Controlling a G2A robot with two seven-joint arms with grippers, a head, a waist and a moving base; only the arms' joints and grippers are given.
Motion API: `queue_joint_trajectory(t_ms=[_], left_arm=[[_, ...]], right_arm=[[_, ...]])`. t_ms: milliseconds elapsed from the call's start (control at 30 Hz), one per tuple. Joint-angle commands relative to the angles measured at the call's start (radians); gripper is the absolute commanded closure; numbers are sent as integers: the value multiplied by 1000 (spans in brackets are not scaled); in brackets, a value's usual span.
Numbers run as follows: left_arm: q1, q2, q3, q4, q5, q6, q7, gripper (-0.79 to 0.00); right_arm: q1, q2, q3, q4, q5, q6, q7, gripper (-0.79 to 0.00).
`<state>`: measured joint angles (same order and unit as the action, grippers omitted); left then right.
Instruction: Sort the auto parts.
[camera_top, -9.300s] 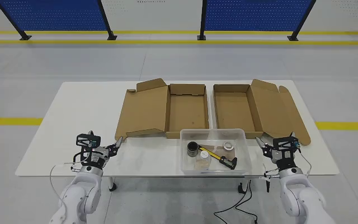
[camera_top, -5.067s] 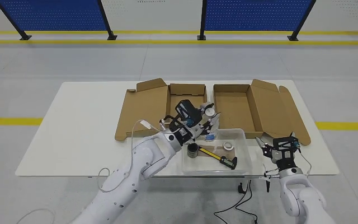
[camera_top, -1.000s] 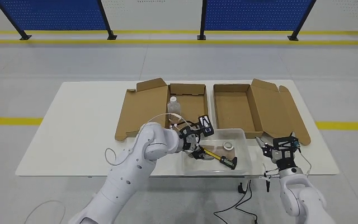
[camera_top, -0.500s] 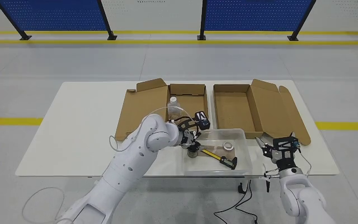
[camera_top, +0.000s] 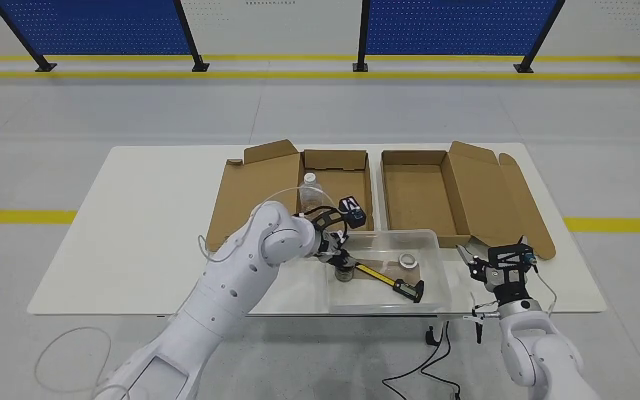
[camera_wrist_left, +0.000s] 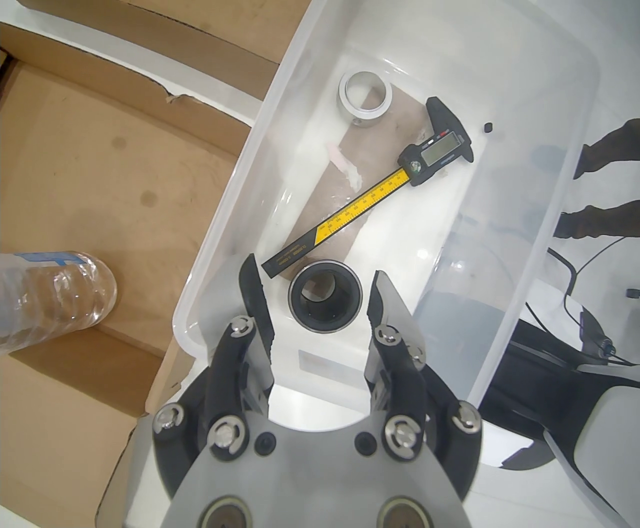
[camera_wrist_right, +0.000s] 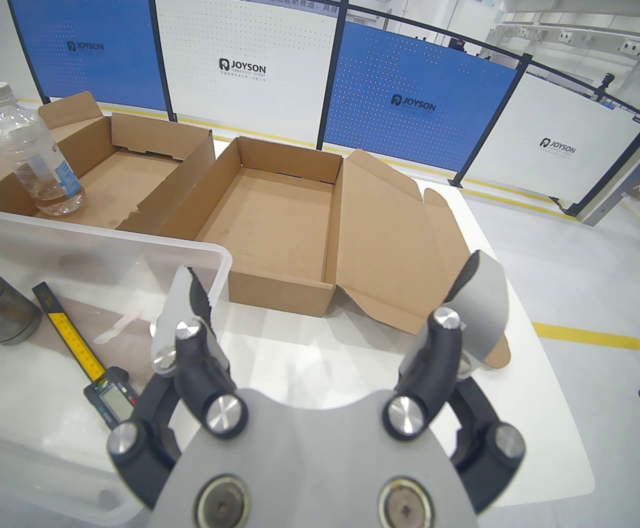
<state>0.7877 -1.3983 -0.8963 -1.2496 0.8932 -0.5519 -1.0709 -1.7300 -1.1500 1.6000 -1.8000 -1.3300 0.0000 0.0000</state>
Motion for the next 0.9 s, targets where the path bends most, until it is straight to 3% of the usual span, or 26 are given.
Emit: queue_joint_trajectory(t_ms=[0,867], left_arm=[[-8,-1,8,13,3,3,-2,-382],[-97,-27,124,151,12,39,-5,-305]], right_arm=[[0,0,0,0,0,0,0,-785],[0,0,0,0,0,0,0,-785]])
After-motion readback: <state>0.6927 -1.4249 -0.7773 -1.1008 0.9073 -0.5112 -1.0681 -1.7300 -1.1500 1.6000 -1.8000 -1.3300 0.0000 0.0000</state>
